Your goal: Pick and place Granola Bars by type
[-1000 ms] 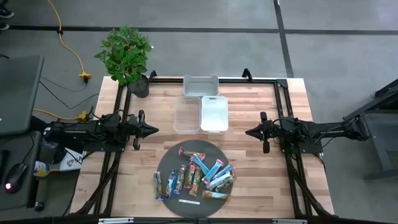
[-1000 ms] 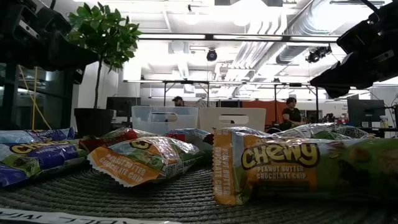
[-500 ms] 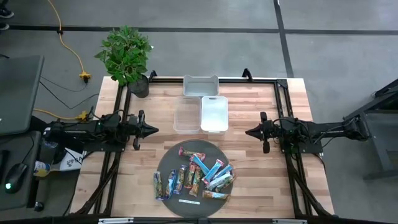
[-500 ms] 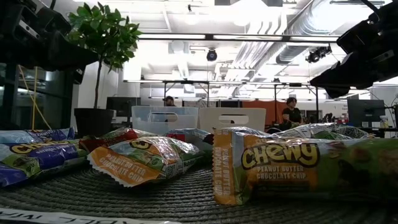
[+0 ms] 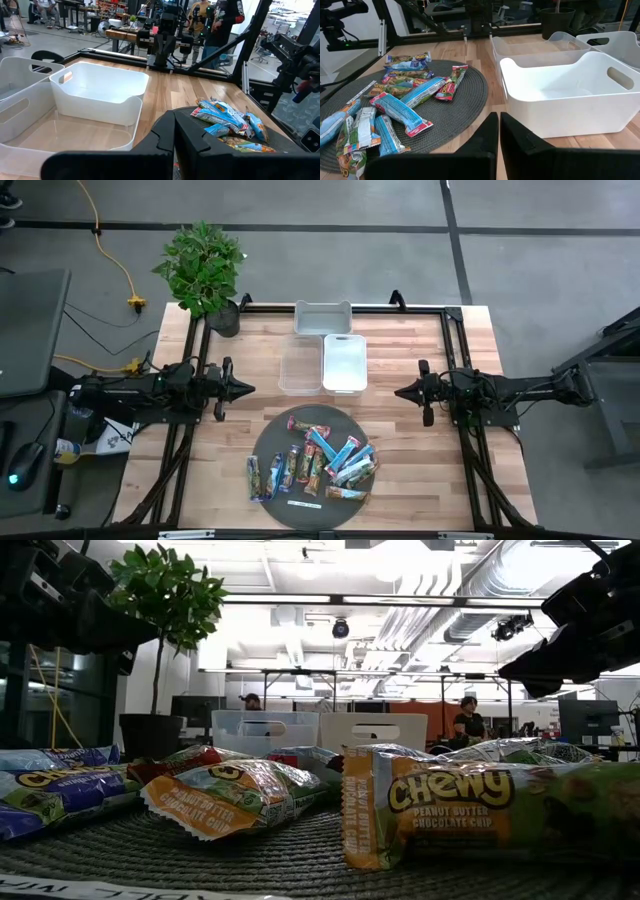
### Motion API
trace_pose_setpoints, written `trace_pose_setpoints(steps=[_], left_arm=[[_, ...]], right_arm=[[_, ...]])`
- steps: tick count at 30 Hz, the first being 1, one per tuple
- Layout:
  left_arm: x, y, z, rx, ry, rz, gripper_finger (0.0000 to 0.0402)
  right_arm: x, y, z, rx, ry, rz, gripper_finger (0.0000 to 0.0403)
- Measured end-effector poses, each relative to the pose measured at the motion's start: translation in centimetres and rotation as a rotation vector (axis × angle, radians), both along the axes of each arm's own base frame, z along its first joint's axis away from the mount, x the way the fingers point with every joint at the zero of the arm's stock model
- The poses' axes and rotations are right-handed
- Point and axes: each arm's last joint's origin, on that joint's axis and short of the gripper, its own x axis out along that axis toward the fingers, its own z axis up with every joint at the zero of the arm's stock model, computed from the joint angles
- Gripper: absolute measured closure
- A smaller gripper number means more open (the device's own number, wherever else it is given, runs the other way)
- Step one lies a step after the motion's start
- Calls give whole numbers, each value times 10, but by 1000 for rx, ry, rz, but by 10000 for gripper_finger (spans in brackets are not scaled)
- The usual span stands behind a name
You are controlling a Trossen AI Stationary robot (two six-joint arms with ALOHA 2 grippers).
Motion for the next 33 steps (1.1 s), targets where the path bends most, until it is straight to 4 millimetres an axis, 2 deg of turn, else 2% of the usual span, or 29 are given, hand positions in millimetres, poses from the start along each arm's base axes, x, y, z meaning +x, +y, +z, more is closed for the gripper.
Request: trace_pose_setpoints(steps=[6,16,23,29,33], left_arm=[[0,0,0,0,-1,0,401],[0,0,0,0,0,0,401],[0,0,0,0,0,0,401],[0,0,0,0,0,0,401],[0,0,0,0,0,0,401]], right_arm=[[0,-1,1,-61,-14,-16,403],[2,-1,30,333,-317,-60,403],[0,-1,43,305,-457,-36,403],[-1,-1,47,351,-483,-41,403],[1,-1,65,330,-510,-38,403]])
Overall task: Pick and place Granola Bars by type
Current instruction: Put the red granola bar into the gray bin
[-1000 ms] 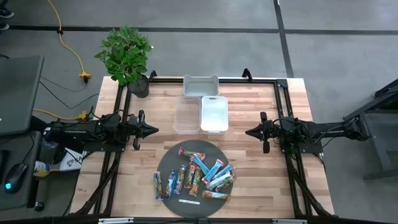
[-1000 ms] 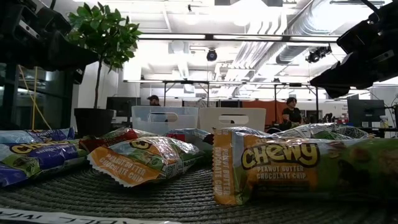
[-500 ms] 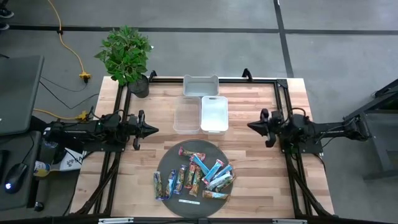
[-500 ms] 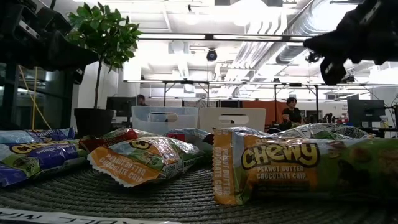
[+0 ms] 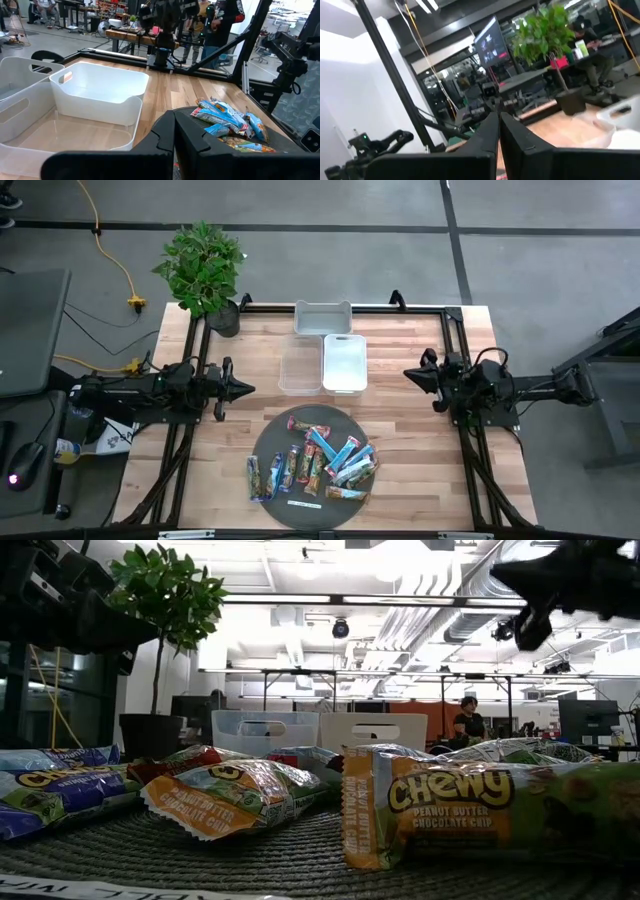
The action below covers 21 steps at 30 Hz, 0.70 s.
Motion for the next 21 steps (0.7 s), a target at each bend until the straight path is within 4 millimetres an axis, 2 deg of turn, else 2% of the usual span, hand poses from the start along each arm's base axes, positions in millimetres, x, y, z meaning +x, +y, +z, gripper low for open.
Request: trace_pose_setpoints(steps=[5,9,18,21], left_arm=[[0,0,0,0,0,0,401],[0,0,0,0,0,0,401],[0,0,0,0,-1,0,401],[0,0,0,0,-1,0,401]], right_arm=[[11,0,37,-82,104,-28,403],[34,0,73,-137,270,-18,403],[119,1,141,-192,574,73,403],[152,2,149,-161,685,152,403]])
